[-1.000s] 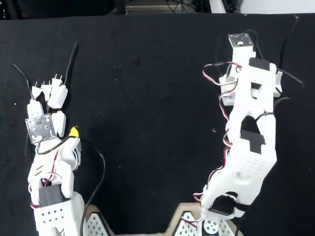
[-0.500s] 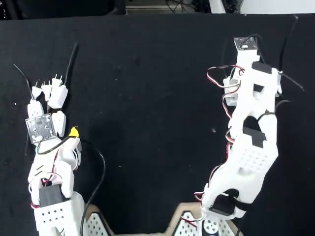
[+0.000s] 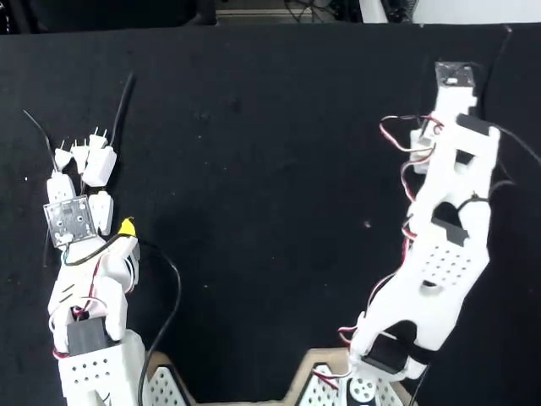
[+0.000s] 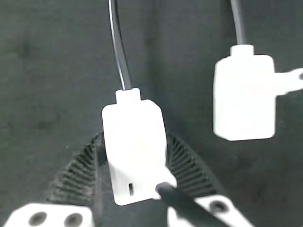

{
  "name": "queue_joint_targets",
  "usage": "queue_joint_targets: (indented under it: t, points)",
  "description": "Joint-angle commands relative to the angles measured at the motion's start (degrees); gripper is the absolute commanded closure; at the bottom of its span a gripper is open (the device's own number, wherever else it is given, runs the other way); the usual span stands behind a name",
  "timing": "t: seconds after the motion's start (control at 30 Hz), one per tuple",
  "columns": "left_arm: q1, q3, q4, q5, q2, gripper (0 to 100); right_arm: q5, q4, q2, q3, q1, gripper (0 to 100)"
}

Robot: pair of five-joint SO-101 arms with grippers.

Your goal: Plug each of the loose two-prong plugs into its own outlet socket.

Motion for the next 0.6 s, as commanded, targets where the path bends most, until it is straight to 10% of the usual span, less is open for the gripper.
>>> queue_joint_targets:
  t: [0.0,0.57]
  points:
    - [-0.1,1.2,-0.3,0.4,-0.3,82,-0.2,-1.5,2.0,-7.5,1.1,98.8]
    - [0.0,1.2,-0.3,0.4,-0.3,82,3.5,0.4,20.2,-27.5,2.6,98.7]
